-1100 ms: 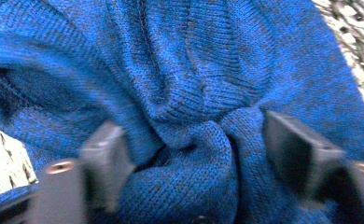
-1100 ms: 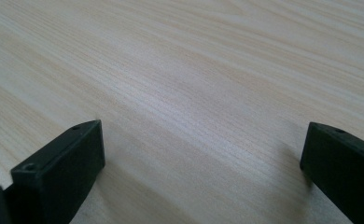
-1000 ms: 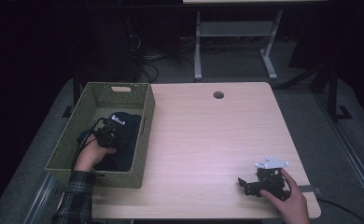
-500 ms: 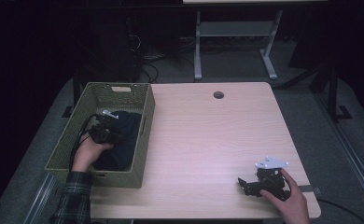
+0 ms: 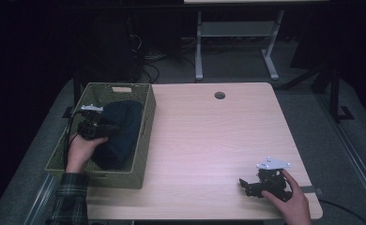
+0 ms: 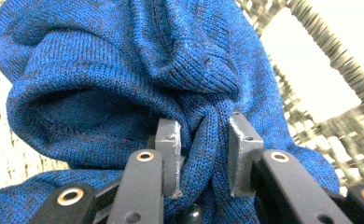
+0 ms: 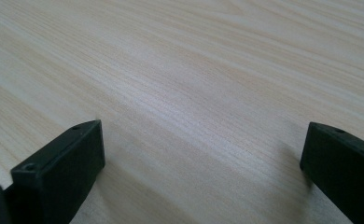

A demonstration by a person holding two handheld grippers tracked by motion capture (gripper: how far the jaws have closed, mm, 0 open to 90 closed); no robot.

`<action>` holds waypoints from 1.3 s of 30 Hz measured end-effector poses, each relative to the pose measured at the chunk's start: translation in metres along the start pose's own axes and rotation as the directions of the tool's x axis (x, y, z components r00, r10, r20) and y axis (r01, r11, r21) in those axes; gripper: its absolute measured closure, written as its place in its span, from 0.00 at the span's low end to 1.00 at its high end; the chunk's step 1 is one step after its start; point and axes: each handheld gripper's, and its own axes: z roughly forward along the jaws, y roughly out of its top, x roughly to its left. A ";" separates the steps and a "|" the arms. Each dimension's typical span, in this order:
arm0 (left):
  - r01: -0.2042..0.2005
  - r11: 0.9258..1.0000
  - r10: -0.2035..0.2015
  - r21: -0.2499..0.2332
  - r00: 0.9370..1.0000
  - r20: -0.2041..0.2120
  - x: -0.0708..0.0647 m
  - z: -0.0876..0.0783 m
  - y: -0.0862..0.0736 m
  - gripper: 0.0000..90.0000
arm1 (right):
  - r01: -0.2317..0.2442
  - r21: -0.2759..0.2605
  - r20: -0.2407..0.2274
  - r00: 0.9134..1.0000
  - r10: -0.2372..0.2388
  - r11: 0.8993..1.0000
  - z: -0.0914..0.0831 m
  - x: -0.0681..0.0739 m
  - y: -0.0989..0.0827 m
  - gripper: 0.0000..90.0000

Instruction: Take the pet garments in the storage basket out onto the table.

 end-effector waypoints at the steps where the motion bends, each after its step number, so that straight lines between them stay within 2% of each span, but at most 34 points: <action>1: 0.000 1.000 0.000 0.000 1.000 0.000 0.000 0.000 0.000 0.78 | 0.000 0.000 0.000 1.000 0.000 1.000 0.000 0.000 0.000 0.00; 3: 0.011 0.999 -0.010 -0.040 1.000 0.025 0.000 -0.006 0.001 0.78 | 0.000 0.000 0.000 1.000 0.000 1.000 0.000 0.000 0.000 0.00; 6: 0.010 0.998 -0.008 -0.054 0.999 0.032 0.000 -0.010 0.002 0.77 | 0.000 0.000 0.000 1.000 0.000 1.000 0.000 0.000 0.000 0.00; 7: 0.017 0.997 -0.013 -0.080 0.998 0.054 0.000 -0.013 0.002 0.77 | 0.000 0.000 0.000 1.000 0.000 1.000 0.000 0.000 0.000 0.00; 12: 0.034 0.992 -0.023 -0.118 0.995 0.094 0.001 -0.019 0.003 0.77 | 0.000 0.000 0.000 1.000 0.000 1.000 0.000 0.000 0.000 0.00; 16: 0.023 0.990 -0.009 -0.140 0.994 0.105 -0.001 -0.025 0.005 0.78 | 0.000 0.000 0.000 1.000 0.000 1.000 0.000 0.000 0.000 0.00; 19: 0.020 0.985 0.004 -0.172 0.990 0.138 -0.006 -0.033 0.009 0.78 | 0.000 0.000 0.000 1.000 0.000 1.000 0.000 0.000 0.000 0.00; 25: -0.009 0.979 0.040 -0.203 0.988 0.149 -0.017 -0.042 0.014 0.78 | 0.000 0.000 0.000 1.000 0.000 1.000 0.000 0.000 0.000 0.00; 27: -0.023 0.973 0.062 -0.229 0.985 0.161 -0.024 -0.048 0.018 0.78 | 0.001 0.000 0.000 1.000 -0.001 1.000 0.000 0.000 0.000 0.00; 29: -0.028 0.971 0.069 -0.239 0.984 0.164 -0.026 -0.050 0.019 0.78 | 0.001 0.000 0.000 1.000 -0.001 1.000 0.000 0.000 0.000 0.00; 30: -0.041 0.966 0.086 -0.256 0.982 0.167 -0.032 -0.055 0.022 0.78 | 0.000 0.000 0.000 1.000 0.000 1.000 0.000 0.000 0.000 0.00; 31: -0.041 0.966 0.086 -0.256 0.982 0.167 -0.032 -0.055 0.022 0.78 | 0.000 0.000 0.000 1.000 0.000 1.000 0.000 0.000 0.000 0.00; 33: -0.067 0.959 0.117 -0.276 0.978 0.170 -0.041 -0.061 0.027 0.78 | 0.000 0.000 0.000 1.000 0.000 1.000 0.000 0.000 0.000 0.00; 34: -0.067 0.959 0.117 -0.276 0.978 0.170 -0.041 -0.061 0.027 0.78 | 0.000 0.000 0.000 1.000 0.000 1.000 0.000 0.000 0.000 0.00; 35: -0.087 0.953 0.141 -0.291 0.975 0.170 -0.047 -0.065 0.030 0.78 | 0.000 0.000 0.000 1.000 0.000 1.000 0.000 0.000 0.000 0.00; 37: -0.093 0.950 0.149 -0.297 0.974 0.172 -0.050 -0.066 0.031 0.78 | 0.000 0.000 0.000 1.000 0.000 1.000 0.000 0.000 0.000 0.00; 38: -0.106 0.944 0.168 -0.311 0.969 0.179 -0.056 -0.070 0.034 0.78 | 0.000 0.000 0.000 1.000 0.000 1.000 0.000 0.000 0.000 0.00; 39: -0.109 0.942 0.174 -0.318 0.968 0.183 -0.058 -0.072 0.036 0.78 | 0.000 0.000 0.000 1.000 0.000 1.000 0.000 0.000 0.000 0.00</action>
